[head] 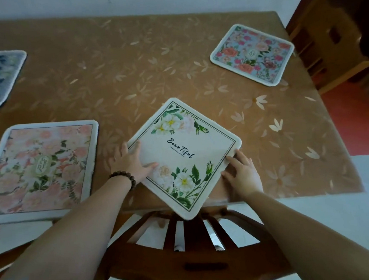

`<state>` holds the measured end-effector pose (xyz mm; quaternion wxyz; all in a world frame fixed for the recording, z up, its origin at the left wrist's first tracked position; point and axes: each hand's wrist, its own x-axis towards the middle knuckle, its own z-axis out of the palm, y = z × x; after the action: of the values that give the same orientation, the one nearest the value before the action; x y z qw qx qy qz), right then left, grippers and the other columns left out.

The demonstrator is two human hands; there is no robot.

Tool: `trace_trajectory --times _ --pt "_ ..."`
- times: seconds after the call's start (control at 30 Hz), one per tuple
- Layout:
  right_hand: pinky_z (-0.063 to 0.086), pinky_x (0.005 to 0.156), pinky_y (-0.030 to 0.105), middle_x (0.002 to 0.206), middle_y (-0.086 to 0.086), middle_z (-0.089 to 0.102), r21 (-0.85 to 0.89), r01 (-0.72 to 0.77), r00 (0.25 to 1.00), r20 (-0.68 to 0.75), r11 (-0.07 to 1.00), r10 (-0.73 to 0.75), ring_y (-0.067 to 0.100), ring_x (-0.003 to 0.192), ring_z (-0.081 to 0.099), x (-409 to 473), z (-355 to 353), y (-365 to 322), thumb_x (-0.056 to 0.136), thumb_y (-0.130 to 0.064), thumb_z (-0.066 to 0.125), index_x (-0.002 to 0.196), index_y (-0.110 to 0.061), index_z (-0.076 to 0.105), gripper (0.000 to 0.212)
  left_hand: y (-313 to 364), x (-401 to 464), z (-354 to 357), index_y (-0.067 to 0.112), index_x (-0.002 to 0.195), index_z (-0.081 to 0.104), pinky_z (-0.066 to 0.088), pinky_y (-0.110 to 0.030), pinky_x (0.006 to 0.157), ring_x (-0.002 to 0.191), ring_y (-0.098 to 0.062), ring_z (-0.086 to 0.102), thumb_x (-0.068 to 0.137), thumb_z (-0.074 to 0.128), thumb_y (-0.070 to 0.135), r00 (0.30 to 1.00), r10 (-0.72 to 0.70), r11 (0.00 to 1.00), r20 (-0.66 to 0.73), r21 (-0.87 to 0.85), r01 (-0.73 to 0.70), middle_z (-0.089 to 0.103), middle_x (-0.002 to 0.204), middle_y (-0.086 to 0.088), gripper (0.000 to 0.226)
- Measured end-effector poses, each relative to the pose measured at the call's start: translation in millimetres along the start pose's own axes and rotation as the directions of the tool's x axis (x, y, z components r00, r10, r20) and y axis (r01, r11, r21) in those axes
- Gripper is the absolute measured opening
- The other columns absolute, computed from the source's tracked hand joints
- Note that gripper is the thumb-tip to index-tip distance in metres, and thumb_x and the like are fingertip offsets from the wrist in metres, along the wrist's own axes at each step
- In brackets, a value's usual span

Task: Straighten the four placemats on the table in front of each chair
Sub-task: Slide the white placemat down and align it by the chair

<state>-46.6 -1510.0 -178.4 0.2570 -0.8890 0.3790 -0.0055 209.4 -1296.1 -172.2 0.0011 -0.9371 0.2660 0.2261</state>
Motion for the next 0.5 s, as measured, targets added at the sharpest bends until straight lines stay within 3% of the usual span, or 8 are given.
trace_trajectory --times 0.13,0.27,0.33,0.4,0.5 --pt "0.026 0.110 0.044 0.130 0.007 0.054 0.039 -0.007 0.996 -0.091 0.999 0.010 0.031 0.124 0.043 14.3 -11.3 -4.3 0.087 -0.011 0.056 0.118 -0.014 0.062 0.032 12.5 -33.1 16.3 0.033 0.145 0.011 0.019 -0.058 0.106 0.136 -0.039 0.014 0.066 0.039 0.084 0.997 -0.062 0.998 -0.033 0.027 0.063 0.012 0.153 -0.015 0.098" --pt "0.041 0.093 0.042 0.121 0.010 0.055 0.059 -0.034 0.998 -0.041 0.998 0.037 0.032 0.115 0.045 18.4 -16.3 -9.9 0.088 -0.014 0.051 0.119 -0.015 0.056 0.032 32.7 -68.2 33.3 0.027 0.145 0.016 0.025 -0.054 0.103 0.133 -0.039 0.018 0.071 0.040 0.079 0.991 -0.095 0.995 -0.089 -0.001 0.096 0.019 0.148 -0.019 0.093" --pt "0.036 0.101 0.046 0.140 0.014 0.039 0.071 -0.058 0.997 0.050 0.996 0.054 0.035 0.130 0.032 9.6 -14.8 -11.7 0.087 -0.031 0.058 0.135 -0.020 0.039 0.053 40.1 -80.4 38.2 0.026 0.146 0.014 0.027 -0.052 0.101 0.131 -0.038 0.020 0.068 0.038 0.081 0.992 -0.098 0.995 -0.075 -0.026 0.096 0.021 0.147 -0.018 0.098" --pt "0.014 0.114 0.047 0.156 0.016 0.008 -0.038 -0.079 0.982 0.170 0.996 0.085 0.036 0.143 0.005 -5.7 -12.3 -11.9 0.078 -0.061 0.061 0.148 -0.025 0.011 0.094 45.1 -89.1 40.6 0.027 0.146 0.009 0.027 -0.051 0.101 0.130 -0.037 0.022 0.060 0.036 0.089 0.994 -0.102 0.995 -0.039 -0.027 0.101 0.022 0.147 -0.016 0.110" --pt "-0.003 0.114 0.048 0.154 0.024 -0.015 -0.241 -0.053 0.950 0.287 0.969 0.123 0.040 0.141 -0.014 -35.2 -2.8 -12.6 0.055 -0.084 0.060 0.144 -0.032 -0.022 0.132 48.0 -99.5 43.1 0.028 0.146 0.003 0.026 -0.053 0.103 0.132 -0.036 0.019 0.047 0.040 0.094 0.995 -0.095 0.995 0.017 0.013 0.095 0.018 0.148 -0.013 0.125"
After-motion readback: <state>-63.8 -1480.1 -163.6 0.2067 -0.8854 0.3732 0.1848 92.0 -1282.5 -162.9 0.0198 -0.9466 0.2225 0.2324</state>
